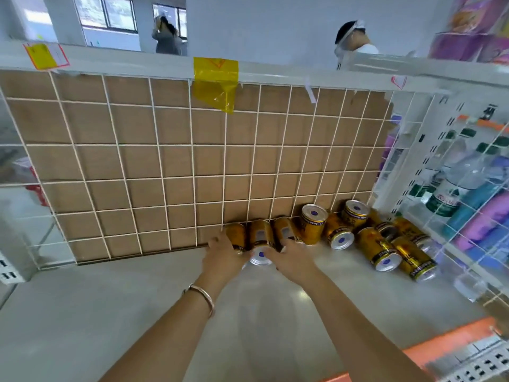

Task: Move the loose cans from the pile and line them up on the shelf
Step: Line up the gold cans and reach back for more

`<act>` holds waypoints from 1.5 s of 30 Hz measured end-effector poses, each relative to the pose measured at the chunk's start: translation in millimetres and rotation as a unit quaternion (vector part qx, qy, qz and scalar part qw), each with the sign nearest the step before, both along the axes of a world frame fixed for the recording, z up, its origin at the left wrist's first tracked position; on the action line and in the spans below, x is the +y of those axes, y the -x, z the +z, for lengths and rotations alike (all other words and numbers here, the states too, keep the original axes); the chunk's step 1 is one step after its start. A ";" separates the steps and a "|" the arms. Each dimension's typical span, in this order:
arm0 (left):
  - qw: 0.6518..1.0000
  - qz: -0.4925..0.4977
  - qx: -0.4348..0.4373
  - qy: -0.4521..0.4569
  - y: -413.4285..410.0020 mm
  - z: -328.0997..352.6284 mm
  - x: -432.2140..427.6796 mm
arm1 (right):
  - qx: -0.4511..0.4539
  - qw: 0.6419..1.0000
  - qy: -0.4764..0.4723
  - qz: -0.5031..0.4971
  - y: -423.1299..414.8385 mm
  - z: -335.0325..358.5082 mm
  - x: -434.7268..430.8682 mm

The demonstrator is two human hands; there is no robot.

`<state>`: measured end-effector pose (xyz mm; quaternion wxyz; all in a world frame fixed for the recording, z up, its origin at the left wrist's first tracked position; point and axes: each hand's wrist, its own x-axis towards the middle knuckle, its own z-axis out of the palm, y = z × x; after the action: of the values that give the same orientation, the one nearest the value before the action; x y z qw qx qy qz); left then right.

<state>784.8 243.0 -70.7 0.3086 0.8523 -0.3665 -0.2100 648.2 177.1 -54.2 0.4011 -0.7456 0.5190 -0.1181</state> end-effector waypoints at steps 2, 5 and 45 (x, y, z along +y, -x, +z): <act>0.999 -0.005 -0.033 -0.029 -1.4 -0.5 1.1 | 0.005 0.999 -0.052 -0.013 -7.1 -9.5 -6.3; 0.995 0.032 0.078 -0.047 -14.6 4.1 7.4 | -0.025 0.993 -0.105 -0.054 -20.4 -20.3 -10.5; 0.933 0.088 0.348 -0.012 -38.5 -2.7 76.8 | -0.059 0.978 -0.202 -0.013 -53.1 -22.9 18.4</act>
<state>823.3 319.8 -73.4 0.4238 0.7579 -0.1574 -0.4703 701.3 195.5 -77.0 0.5718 -0.6343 0.5169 -0.0602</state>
